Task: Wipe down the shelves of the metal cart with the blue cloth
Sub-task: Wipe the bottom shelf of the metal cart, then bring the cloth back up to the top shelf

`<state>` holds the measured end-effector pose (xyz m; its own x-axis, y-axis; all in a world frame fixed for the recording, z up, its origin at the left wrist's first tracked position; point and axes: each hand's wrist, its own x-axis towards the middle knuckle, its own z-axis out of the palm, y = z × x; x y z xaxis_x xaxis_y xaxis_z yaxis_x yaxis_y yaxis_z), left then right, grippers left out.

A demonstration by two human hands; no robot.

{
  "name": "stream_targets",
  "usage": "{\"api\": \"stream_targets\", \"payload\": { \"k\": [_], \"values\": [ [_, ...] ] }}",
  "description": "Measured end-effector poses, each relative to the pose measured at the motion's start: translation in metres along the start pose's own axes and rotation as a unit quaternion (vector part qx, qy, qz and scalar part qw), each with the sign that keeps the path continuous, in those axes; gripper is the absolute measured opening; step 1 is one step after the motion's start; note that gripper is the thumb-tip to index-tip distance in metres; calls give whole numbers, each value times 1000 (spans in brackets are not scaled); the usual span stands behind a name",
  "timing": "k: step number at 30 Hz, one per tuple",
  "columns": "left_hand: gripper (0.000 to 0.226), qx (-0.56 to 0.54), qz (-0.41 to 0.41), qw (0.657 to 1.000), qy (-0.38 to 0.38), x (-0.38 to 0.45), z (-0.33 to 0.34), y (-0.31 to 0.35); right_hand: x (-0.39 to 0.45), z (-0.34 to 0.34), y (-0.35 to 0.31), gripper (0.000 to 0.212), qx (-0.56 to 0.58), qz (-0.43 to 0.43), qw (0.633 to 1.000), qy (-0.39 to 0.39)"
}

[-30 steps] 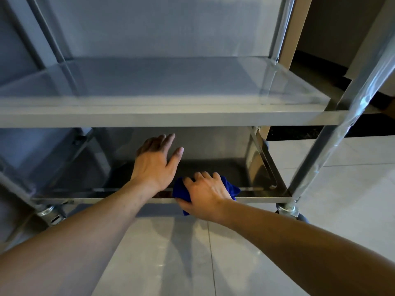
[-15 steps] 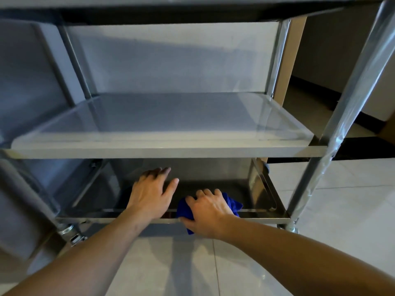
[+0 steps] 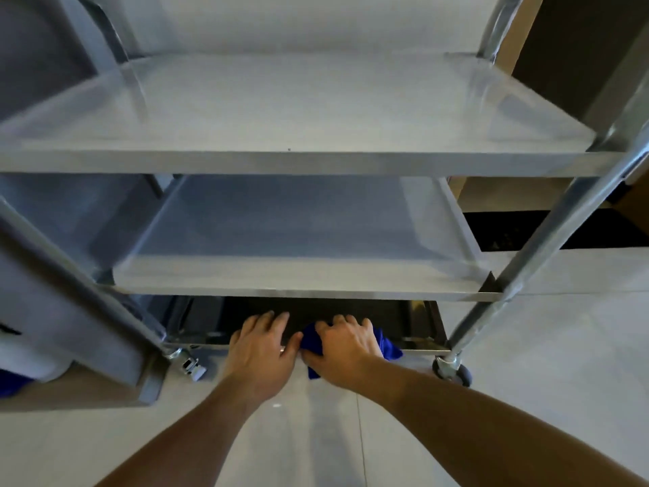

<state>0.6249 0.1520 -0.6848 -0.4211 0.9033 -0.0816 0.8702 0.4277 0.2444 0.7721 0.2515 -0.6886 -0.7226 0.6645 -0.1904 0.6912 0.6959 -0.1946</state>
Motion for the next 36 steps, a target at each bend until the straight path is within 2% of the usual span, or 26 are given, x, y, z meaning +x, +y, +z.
{"api": "stream_targets", "payload": {
  "k": [7, 17, 25, 36],
  "values": [
    [60, 1, -35, 999, -35, -46, -118, 14, -49, -106, -43, 49, 3, -2, 1000, -27],
    [56, -7, -48, 999, -20, -111, -313, 64, -107, -287, -99, 50, -2, -18, 1000, -20],
    [57, 26, -84, 994, 70, -156, -477, 85, -152, -441, -143, 50, 48, -71, 996, 25],
    [55, 55, -143, 961, 231, -217, -679, 87, -179, -610, -260, 44, 45, -193, 969, 147]
  ]
}}
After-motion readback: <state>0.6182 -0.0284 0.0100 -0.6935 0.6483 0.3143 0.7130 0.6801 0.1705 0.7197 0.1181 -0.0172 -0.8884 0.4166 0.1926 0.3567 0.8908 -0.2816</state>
